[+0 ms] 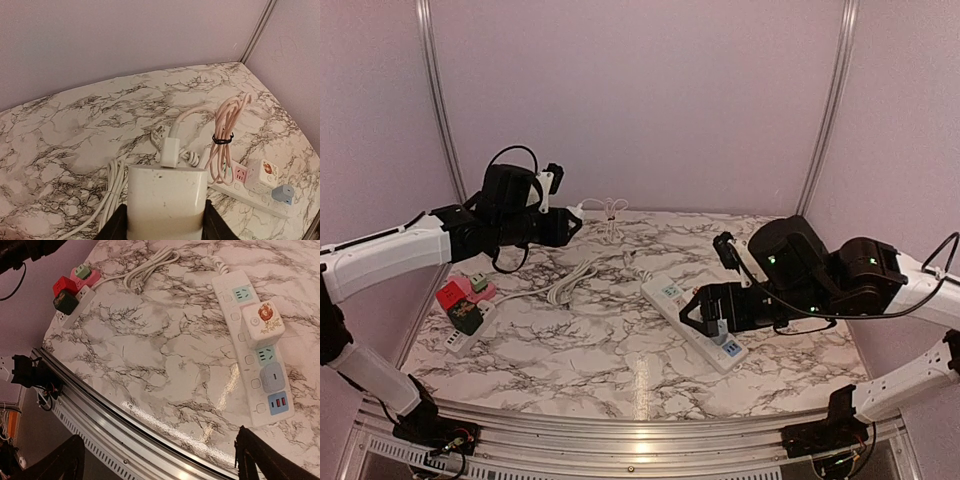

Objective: Insert the plug
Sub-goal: Pass from the left arm to the right

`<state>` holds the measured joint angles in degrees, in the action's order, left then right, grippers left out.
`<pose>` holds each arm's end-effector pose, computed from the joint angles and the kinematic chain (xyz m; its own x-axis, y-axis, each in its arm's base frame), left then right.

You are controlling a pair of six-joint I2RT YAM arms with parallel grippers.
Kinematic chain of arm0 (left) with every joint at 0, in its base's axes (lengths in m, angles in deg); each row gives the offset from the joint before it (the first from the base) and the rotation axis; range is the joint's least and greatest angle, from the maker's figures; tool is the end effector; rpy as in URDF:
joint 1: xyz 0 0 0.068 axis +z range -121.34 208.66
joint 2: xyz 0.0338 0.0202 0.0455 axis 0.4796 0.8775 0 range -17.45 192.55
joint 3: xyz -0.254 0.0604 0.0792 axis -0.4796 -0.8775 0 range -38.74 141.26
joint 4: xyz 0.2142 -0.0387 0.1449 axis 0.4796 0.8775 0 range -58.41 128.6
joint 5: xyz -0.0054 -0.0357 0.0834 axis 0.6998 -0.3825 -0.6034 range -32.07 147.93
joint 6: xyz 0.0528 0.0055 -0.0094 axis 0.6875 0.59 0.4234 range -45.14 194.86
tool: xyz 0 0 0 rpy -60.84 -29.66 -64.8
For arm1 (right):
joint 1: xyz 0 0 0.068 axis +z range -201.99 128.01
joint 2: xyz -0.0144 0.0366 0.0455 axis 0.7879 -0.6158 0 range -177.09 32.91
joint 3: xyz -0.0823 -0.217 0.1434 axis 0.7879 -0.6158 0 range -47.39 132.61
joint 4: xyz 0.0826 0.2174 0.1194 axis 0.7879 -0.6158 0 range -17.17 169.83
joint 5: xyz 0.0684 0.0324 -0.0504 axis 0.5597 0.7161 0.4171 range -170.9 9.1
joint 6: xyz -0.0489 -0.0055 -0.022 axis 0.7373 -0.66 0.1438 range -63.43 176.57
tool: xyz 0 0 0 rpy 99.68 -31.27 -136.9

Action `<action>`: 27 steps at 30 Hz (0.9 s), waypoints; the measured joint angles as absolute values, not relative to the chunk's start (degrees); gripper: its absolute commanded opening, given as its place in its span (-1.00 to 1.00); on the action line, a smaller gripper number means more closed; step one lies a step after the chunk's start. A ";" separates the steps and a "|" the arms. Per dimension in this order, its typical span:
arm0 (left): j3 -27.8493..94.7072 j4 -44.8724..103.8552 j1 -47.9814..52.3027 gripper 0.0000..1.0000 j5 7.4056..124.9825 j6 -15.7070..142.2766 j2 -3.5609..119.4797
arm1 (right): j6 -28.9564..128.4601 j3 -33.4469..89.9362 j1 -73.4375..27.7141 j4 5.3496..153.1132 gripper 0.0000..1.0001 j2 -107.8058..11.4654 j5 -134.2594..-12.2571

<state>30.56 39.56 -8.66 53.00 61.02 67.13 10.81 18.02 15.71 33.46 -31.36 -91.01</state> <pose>0.2784 -0.2084 0.3264 -0.4342 0.0312 -0.9003 0.4503 0.8731 -0.1870 0.0915 0.2065 0.3388 -0.8068 -0.1087 -0.5807 -0.4098 0.8109 0.4176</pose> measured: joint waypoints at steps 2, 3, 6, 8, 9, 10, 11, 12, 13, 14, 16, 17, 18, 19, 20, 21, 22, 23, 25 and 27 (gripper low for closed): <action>27.80 39.52 -11.15 -0.67 52.98 61.63 63.50 | 11.68 19.48 15.93 33.81 0.97 -31.40 -90.96; 26.49 39.52 -12.33 -0.67 53.00 61.91 61.66 | 12.08 19.92 16.00 34.05 0.97 -31.40 -90.86; 23.02 39.30 -15.11 -0.67 53.73 62.26 56.97 | 13.30 20.38 16.33 35.53 0.91 -31.36 -90.00; 20.55 39.02 -16.33 -0.66 54.95 62.20 53.99 | 14.22 20.27 16.72 37.11 0.84 -31.40 -88.58; 19.30 38.80 -16.68 -0.66 55.63 61.98 52.64 | 14.59 20.22 16.92 37.98 0.83 -31.43 -87.84; 18.34 38.69 -16.92 -0.66 56.24 61.74 51.65 | 14.83 20.16 17.13 39.07 0.82 -31.58 -87.07; 16.87 38.16 -17.34 -0.67 57.11 61.24 50.45 | 15.07 20.16 17.31 40.21 0.80 -31.88 -86.27; 15.65 37.94 -17.71 -0.67 57.81 60.65 49.34 | 15.16 20.16 17.48 41.17 0.78 -32.32 -85.74; 14.78 37.88 -18.06 -0.66 58.07 60.41 48.57 | 15.25 20.16 17.64 42.29 0.77 -33.00 -85.13; 13.77 37.75 -18.69 -0.66 58.05 60.17 47.72 | 15.25 20.18 17.72 43.27 0.75 -33.83 -84.45; 12.07 37.51 -20.46 -0.66 57.46 60.14 46.19 | 15.07 20.29 17.88 44.87 0.68 -35.80 -83.25; 11.06 37.07 -21.82 -0.66 56.85 60.56 45.27 | 14.85 20.38 17.88 45.57 0.66 -36.74 -82.48; 10.06 36.72 -23.20 -0.66 55.85 61.02 44.35 | 14.57 20.60 17.90 46.31 0.64 -37.79 -81.30; 8.98 36.06 -24.53 -0.66 54.86 61.63 43.46 | 14.24 20.97 17.90 47.18 0.62 -38.75 -80.23; 7.89 35.19 -25.75 -0.66 54.10 62.31 42.58 | 13.80 21.23 17.92 48.08 0.58 -39.49 -79.31; 6.84 34.29 -26.80 -0.66 53.46 62.70 41.77 | 13.26 21.49 17.92 49.54 0.55 -40.23 -78.07; 5.66 33.25 -27.79 -0.66 52.81 63.31 40.92 | 12.75 21.84 17.99 50.88 0.54 -40.93 -76.82; 4.59 32.07 -28.64 -0.66 52.24 63.75 40.16 | 12.23 22.32 18.03 52.08 0.52 -41.65 -75.80; 2.84 30.01 -30.17 -0.66 51.36 64.56 39.04 | 11.38 23.74 18.31 53.78 0.51 -43.14 -74.35; 1.44 27.91 -32.00 -0.66 50.08 65.54 38.37 | 10.57 25.91 18.69 54.90 0.51 -45.09 -73.41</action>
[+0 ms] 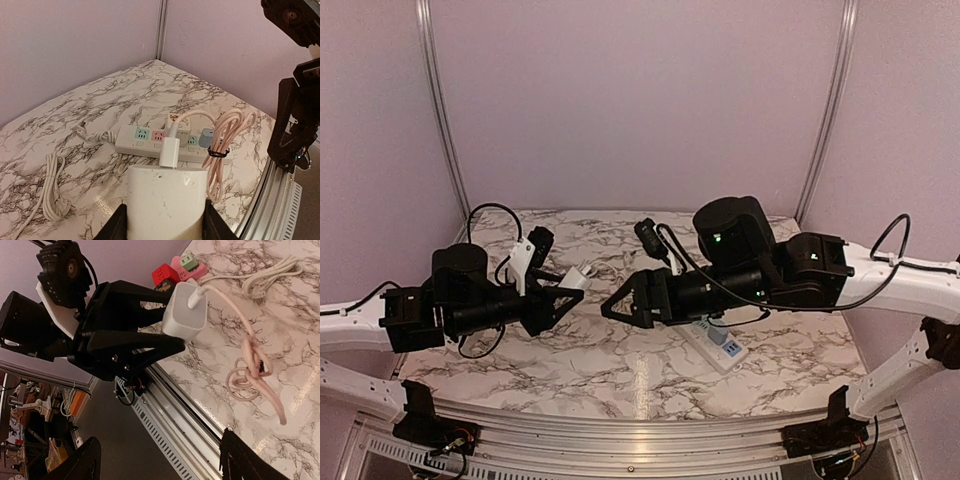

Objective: Insert the plug
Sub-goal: Pass from the left arm to the right

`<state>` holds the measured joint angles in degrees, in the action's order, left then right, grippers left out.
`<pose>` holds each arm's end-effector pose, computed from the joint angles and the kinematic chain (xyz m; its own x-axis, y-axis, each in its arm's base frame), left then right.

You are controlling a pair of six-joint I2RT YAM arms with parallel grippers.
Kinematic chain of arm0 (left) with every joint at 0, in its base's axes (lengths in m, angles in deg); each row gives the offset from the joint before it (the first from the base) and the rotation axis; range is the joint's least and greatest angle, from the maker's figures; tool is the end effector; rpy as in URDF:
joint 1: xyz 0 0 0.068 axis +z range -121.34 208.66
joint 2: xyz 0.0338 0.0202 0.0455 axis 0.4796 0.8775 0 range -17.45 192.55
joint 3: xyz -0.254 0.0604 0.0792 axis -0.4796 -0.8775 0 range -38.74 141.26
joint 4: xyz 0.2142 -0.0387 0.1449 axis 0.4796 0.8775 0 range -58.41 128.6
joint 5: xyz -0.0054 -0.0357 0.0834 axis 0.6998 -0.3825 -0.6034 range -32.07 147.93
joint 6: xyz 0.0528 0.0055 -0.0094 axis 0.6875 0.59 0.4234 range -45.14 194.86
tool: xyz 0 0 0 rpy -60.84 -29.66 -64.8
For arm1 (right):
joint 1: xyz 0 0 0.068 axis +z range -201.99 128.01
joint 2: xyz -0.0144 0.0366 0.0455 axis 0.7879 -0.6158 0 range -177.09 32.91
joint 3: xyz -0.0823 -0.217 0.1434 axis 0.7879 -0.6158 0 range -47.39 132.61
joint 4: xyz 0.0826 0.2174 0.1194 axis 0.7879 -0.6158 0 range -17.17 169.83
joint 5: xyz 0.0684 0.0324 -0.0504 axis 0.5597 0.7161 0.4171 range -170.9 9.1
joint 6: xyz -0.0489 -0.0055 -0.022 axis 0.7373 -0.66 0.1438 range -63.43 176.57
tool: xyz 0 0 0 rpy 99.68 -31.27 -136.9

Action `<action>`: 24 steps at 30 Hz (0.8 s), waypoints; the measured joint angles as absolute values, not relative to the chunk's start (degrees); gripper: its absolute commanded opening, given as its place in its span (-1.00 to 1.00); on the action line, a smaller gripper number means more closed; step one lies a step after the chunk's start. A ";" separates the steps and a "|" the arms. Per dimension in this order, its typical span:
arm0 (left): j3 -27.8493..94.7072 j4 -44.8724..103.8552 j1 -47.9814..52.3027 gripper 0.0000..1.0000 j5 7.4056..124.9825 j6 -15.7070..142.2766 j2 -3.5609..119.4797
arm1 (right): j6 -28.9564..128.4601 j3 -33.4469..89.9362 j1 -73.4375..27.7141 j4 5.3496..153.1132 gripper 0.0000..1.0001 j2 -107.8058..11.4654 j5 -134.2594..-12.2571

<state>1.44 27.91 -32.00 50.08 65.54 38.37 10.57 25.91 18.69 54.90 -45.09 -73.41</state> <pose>0.1172 -0.1987 0.3010 -0.2295 0.0805 -0.9700 0.7711 0.6232 -0.1307 0.0979 0.2932 0.3574 -0.8136 -0.1650 -0.5576 -0.5584 0.4891 0.6700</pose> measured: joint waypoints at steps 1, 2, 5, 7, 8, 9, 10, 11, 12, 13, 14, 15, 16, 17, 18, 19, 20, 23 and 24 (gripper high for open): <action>1.09 27.32 -33.10 -0.66 49.53 66.13 38.23 | 10.18 26.87 18.82 55.36 0.50 -45.96 -73.26; 0.88 26.60 -34.34 -0.66 48.94 66.64 38.21 | 9.83 27.85 18.88 55.75 0.50 -46.86 -73.15; 0.61 25.22 -37.29 -0.66 47.17 68.03 38.23 | 8.99 30.19 18.90 56.10 0.50 -49.15 -72.91; 0.57 24.57 -38.78 -0.66 46.16 68.69 38.23 | 8.58 30.96 18.90 56.28 0.50 -50.13 -72.80; 0.50 24.17 -39.46 -0.66 45.62 68.91 38.23 | 8.38 31.11 18.93 56.19 0.50 -50.48 -72.82; 0.50 24.07 -39.81 -0.66 45.29 69.08 38.23 | 8.30 31.13 18.93 56.10 0.50 -50.64 -72.84; 0.50 24.00 -40.27 -0.66 44.90 69.35 38.23 | 8.19 31.20 18.93 55.80 0.50 -50.81 -73.02; 0.48 23.91 -40.75 -0.66 44.50 69.63 38.23 | 8.12 31.24 18.95 55.49 0.50 -50.99 -73.37; 0.48 23.78 -41.27 -0.66 44.28 69.85 38.23 | 8.10 31.31 18.95 55.10 0.50 -51.10 -73.68; 0.48 23.63 -41.82 -0.66 44.11 70.09 38.23 | 8.10 31.42 18.95 54.77 0.50 -51.21 -73.96; 0.48 23.43 -42.41 -0.66 43.96 70.31 38.23 | 8.12 31.55 18.95 54.20 0.50 -51.32 -74.46; 0.48 23.23 -43.00 -0.66 43.89 70.64 38.23 | 8.12 31.55 18.95 53.83 0.49 -51.34 -74.94; 0.48 23.04 -43.48 -0.66 43.85 70.94 38.23 | 8.14 31.57 18.95 53.33 0.48 -51.34 -75.36; 0.48 22.86 -44.07 -0.66 43.82 71.29 38.23 | 8.16 31.68 18.95 52.69 0.47 -51.34 -75.84; 0.48 22.80 -44.66 -0.66 43.78 71.53 38.23 | 8.23 31.83 18.93 52.19 0.46 -51.34 -76.15; 0.48 22.80 -45.23 -0.66 43.74 71.79 38.23 | 8.32 32.16 18.93 51.51 0.44 -51.34 -76.39; 0.48 22.80 -45.69 -0.66 43.67 72.06 38.23 | 8.38 32.60 18.84 50.90 0.43 -51.36 -76.67; 0.24 22.51 -46.95 -0.66 43.06 72.84 38.23 | 8.58 34.17 18.45 48.93 0.36 -51.34 -77.00; 0.09 22.43 -47.33 -0.66 42.82 73.02 38.21 | 8.65 34.52 18.31 48.65 0.31 -51.34 -76.95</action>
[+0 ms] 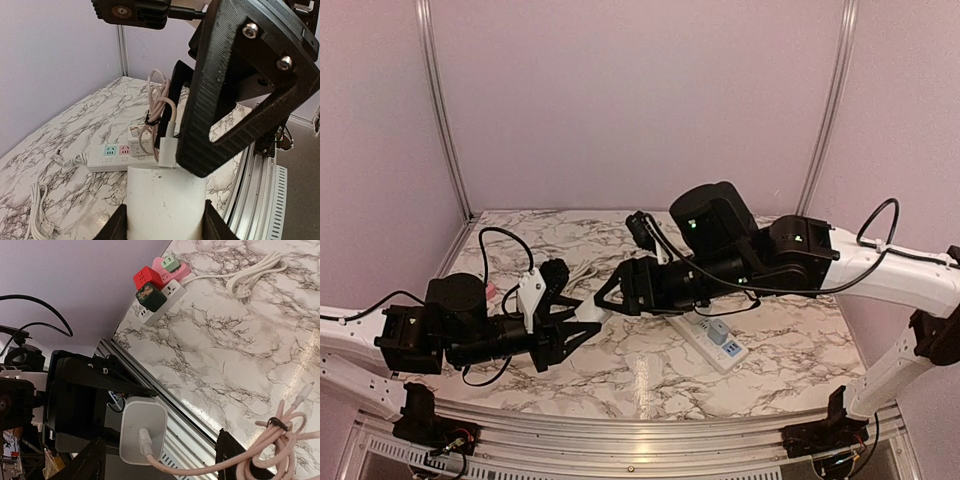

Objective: Insert the plug
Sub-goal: Pass from the left arm to the right

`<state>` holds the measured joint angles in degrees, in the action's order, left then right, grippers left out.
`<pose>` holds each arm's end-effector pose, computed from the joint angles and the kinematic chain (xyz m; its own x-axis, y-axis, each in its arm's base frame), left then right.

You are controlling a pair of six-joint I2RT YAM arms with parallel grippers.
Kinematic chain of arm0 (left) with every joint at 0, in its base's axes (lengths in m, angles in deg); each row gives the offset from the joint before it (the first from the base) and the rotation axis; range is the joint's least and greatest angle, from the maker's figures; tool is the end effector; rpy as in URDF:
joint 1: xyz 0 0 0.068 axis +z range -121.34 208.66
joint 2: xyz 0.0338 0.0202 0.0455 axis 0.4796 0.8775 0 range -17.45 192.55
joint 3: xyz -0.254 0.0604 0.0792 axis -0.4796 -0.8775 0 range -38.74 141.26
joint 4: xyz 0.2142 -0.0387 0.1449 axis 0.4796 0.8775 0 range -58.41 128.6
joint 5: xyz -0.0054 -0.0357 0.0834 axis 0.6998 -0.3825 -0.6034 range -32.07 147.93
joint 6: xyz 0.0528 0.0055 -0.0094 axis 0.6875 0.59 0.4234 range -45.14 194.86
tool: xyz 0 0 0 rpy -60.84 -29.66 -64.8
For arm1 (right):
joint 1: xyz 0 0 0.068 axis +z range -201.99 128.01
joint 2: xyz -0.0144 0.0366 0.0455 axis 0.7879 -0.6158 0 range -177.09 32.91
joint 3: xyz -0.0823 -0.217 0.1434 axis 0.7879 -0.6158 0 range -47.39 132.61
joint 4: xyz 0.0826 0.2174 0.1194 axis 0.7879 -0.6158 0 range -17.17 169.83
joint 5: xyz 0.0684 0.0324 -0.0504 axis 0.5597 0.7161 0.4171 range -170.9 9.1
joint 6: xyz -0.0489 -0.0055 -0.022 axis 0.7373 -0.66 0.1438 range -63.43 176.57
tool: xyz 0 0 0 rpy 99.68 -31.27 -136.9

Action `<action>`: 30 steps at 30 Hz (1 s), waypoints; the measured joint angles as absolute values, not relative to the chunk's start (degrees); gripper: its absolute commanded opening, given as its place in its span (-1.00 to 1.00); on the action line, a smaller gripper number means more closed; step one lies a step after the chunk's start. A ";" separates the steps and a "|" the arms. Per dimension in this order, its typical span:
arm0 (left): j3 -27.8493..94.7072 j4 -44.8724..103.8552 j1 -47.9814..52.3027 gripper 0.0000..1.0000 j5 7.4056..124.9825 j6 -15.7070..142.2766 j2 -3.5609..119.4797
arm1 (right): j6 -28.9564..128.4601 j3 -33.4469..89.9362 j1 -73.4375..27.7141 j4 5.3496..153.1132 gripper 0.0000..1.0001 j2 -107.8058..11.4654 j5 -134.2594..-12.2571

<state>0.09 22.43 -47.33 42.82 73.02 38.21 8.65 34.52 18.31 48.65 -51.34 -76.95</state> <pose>0.0648 -0.2212 0.3035 -0.0604 0.1136 -0.9917 0.8726 0.4884 0.0028 0.1096 0.3134 0.3657 -0.8362 -0.1389 -0.5306 -0.5043 0.5749 0.6443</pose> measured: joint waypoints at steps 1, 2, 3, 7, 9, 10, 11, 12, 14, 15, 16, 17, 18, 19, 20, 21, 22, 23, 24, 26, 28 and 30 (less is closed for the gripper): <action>-0.02 22.40 -47.54 -0.66 42.60 73.11 38.21 | 8.69 34.91 18.12 48.21 0.27 -51.34 -76.91; -0.24 22.36 -47.85 -0.66 42.38 73.30 38.21 | 8.69 35.26 17.83 47.66 0.25 -51.34 -76.78; -0.37 22.38 -48.02 -0.66 42.21 73.43 38.21 | 8.78 35.42 17.68 47.38 0.22 -51.34 -76.63; -0.63 22.38 -48.68 -0.66 41.35 73.85 38.26 | 9.15 36.77 17.31 45.43 0.18 -52.08 -74.99; -0.63 22.38 -48.96 -0.66 40.90 73.91 38.30 | 9.56 37.51 17.29 45.11 0.17 -53.15 -73.74; -0.63 22.38 -49.05 -0.66 40.72 73.94 38.34 | 9.72 37.67 17.29 45.04 0.17 -53.57 -73.24; -0.63 22.38 -49.16 -0.66 40.61 73.96 38.41 | 9.85 37.82 17.31 44.95 0.17 -54.11 -72.58; -0.63 22.38 -49.25 -0.66 40.44 73.96 38.45 | 9.96 37.89 17.31 44.89 0.17 -54.66 -71.97; -0.63 22.40 -49.38 -0.66 40.22 74.02 38.45 | 10.13 37.89 17.31 44.69 0.17 -55.47 -70.92; -0.63 22.40 -49.40 -0.66 40.02 74.11 38.45 | 10.15 37.89 17.31 44.60 0.15 -55.73 -70.62; -0.63 22.43 -49.45 -0.66 39.89 74.33 38.47 | 10.15 37.89 17.31 44.60 0.12 -55.91 -70.22; -0.65 22.43 -49.55 -0.66 39.82 74.57 38.54 | 10.20 37.89 17.31 44.56 0.08 -55.99 -69.81; -0.65 22.40 -49.66 -0.66 39.80 74.88 38.61 | 10.33 37.95 17.31 44.45 0.00 -56.01 -69.50; -0.65 22.40 -49.84 -0.66 39.80 75.25 38.69 | 10.44 37.99 17.31 44.30 -0.05 -56.04 -69.19; -0.65 22.40 -49.97 -0.66 39.80 75.42 38.80 | 10.68 38.10 17.33 44.06 -0.07 -56.04 -68.89; -0.65 22.43 -50.08 -0.66 39.82 75.60 38.93 | 10.77 38.30 17.31 43.82 -0.11 -56.08 -68.54; -0.65 22.40 -50.17 -0.66 39.85 75.77 39.11 | 10.98 38.52 17.33 43.60 -0.15 -56.15 -68.26; -0.65 22.40 -50.23 -0.66 39.85 75.86 39.22 | 11.14 38.76 17.31 43.34 -0.20 -56.23 -68.12; -0.68 22.40 -50.32 -0.66 39.87 75.99 39.33 | 11.20 39.02 17.33 43.14 -0.26 -56.36 -67.88; -0.68 22.38 -50.43 -0.66 39.85 76.21 39.57 | 11.49 39.17 17.31 43.01 -0.39 -56.54 -67.45; -0.70 22.45 -50.54 -0.65 39.87 76.41 40.05 | 11.66 39.26 17.31 42.83 -0.52 -56.80 -66.70; -0.76 22.47 -50.58 -0.66 39.87 76.51 40.42 | 11.73 39.35 17.31 42.75 -0.64 -57.04 -66.27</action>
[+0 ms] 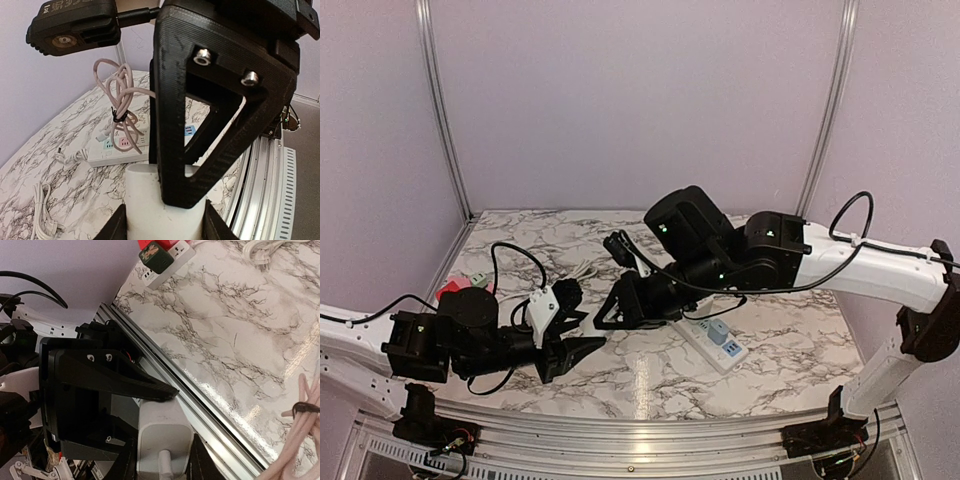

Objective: Insert the plug
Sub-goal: Pass from the left arm to the right, then insert the plug into the socket slot.

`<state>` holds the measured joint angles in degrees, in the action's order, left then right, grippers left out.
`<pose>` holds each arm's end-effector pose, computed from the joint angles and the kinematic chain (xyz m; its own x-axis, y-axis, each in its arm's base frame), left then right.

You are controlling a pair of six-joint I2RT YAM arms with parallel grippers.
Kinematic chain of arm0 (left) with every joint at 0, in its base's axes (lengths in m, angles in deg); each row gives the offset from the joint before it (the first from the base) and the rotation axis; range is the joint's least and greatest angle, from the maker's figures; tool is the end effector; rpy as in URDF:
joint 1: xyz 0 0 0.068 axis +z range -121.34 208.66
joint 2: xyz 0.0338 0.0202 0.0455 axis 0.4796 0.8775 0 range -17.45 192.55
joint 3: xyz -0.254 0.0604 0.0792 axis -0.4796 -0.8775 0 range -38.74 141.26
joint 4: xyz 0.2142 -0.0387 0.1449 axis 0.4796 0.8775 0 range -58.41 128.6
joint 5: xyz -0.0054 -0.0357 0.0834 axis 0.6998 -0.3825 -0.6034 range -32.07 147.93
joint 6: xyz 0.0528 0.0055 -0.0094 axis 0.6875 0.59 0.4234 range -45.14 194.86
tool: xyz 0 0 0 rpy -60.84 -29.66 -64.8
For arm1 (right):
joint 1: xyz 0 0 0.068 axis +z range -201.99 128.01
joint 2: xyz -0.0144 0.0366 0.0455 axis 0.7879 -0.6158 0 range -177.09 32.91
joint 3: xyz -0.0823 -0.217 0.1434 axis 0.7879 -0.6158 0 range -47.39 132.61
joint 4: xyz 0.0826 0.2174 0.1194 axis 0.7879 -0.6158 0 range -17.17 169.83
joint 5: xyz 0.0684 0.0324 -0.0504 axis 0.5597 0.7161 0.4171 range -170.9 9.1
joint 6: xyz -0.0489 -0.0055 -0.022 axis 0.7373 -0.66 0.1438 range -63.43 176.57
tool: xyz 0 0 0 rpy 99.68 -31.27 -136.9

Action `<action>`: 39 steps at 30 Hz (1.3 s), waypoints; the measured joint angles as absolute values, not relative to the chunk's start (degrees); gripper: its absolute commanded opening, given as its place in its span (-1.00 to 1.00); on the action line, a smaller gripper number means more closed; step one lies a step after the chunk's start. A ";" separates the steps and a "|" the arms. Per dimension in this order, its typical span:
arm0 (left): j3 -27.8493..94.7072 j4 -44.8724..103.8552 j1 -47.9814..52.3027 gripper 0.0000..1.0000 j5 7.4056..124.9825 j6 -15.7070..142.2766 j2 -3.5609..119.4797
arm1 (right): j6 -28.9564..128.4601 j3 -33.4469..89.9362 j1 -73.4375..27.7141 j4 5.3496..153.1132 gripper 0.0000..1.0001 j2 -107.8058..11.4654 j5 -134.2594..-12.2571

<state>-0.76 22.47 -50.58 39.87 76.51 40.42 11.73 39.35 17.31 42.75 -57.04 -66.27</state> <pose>0.0549 -0.2301 0.2900 -0.0097 0.1970 -0.9804 0.8778 0.4713 0.0860 0.1155 0.3309 0.3536 -0.8483 -0.3148 -0.4258 -0.5290 0.5412 0.6537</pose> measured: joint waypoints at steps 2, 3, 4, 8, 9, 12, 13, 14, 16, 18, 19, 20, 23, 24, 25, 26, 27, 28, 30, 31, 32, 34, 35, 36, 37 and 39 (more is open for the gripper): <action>-0.92 22.47 -50.58 -0.61 39.61 76.71 40.66 | 11.40 39.37 17.31 42.72 -0.79 -57.33 -66.03; -1.00 22.49 -50.58 -0.55 39.37 76.86 40.77 | 11.05 39.37 17.22 42.72 -0.89 -57.48 -65.94; -1.07 22.60 -50.58 -0.45 39.30 76.93 40.88 | 10.85 39.39 17.18 42.66 -1.00 -57.63 -65.81; -1.14 22.99 -50.58 -0.04 39.23 77.00 40.92 | 11.20 39.39 17.11 42.53 -1.00 -57.96 -65.37; -1.14 22.95 -50.58 0.05 39.23 77.00 40.92 | 11.25 39.44 17.09 42.48 -1.00 -57.96 -65.35; -1.27 22.60 -50.63 0.38 39.34 76.95 40.83 | 12.23 39.70 17.09 42.13 -1.00 -57.96 -64.89; -1.33 22.40 -50.67 0.51 39.39 76.82 40.73 | 12.60 39.77 17.05 41.89 -1.00 -57.96 -64.74; -1.38 22.34 -50.74 0.74 39.37 76.58 40.55 | 12.97 39.81 16.83 41.65 -1.00 -57.96 -64.54; -1.68 22.08 -50.84 0.97 39.15 76.34 39.83 | 13.67 39.83 16.59 41.06 -1.00 -57.96 -64.45; -2.25 21.90 -50.91 0.98 38.73 76.08 38.82 | 14.66 39.83 15.65 39.93 -1.00 -57.94 -64.47; -2.62 21.81 -50.91 0.98 38.27 75.79 38.15 | 15.03 39.85 14.97 39.34 -1.00 -57.94 -64.65; -3.06 21.73 -50.91 0.98 37.86 75.38 37.34 | 15.53 39.87 14.18 38.57 -1.00 -57.94 -64.93; -4.59 21.60 -50.91 0.98 36.55 74.35 34.67 | 17.45 40.22 11.91 36.04 -1.00 -57.94 -66.62; -5.27 21.62 -50.89 0.98 35.85 73.83 33.60 | 18.15 40.55 11.21 34.90 -1.00 -57.94 -67.53; -5.75 21.66 -50.89 0.98 35.13 73.48 32.73 | 19.01 41.05 10.62 33.70 -1.00 -57.94 -68.58; -6.14 21.68 -50.89 0.98 34.51 72.86 31.98 | 19.81 41.67 10.12 32.54 -1.00 -57.94 -69.68; -6.42 21.77 -50.74 0.98 33.88 72.30 31.28 | 20.69 42.48 9.59 31.29 -1.00 -57.94 -71.10; -6.62 21.90 -50.54 0.98 33.46 71.82 30.74 | 21.52 43.33 9.13 30.20 -1.00 -57.96 -72.50; -6.99 22.40 -49.71 0.98 32.61 70.09 29.51 | 23.31 45.10 8.39 28.17 -1.00 -58.07 -75.25; -7.04 22.80 -49.18 0.98 32.31 69.30 29.08 | 24.29 45.95 7.98 27.36 -1.00 -58.18 -77.06; -7.06 23.30 -48.20 0.98 32.20 68.23 28.53 | 25.30 46.67 7.45 26.64 -1.00 -58.33 -78.53; -7.06 24.13 -45.64 0.98 32.24 65.98 27.74 | 27.07 47.31 6.18 25.72 -1.00 -58.77 -80.67; -7.06 24.68 -44.09 0.98 32.44 64.84 27.41 | 28.19 47.31 5.18 25.41 -1.00 -59.12 -81.09; -7.06 25.16 -42.60 0.98 32.76 63.88 27.13 | 29.19 47.26 3.93 25.11 -1.00 -59.60 -80.95; -7.06 25.77 -41.27 0.98 33.29 62.99 26.89 | 29.98 47.20 2.51 24.91 -1.00 -60.23 -80.39; -7.06 26.80 -38.91 0.98 34.08 61.50 26.56 | 31.33 46.56 -0.26 24.93 -1.00 -61.35 -79.34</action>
<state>-7.06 26.80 -38.91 34.08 61.50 26.56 31.33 46.56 -0.26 24.93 -61.35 -79.34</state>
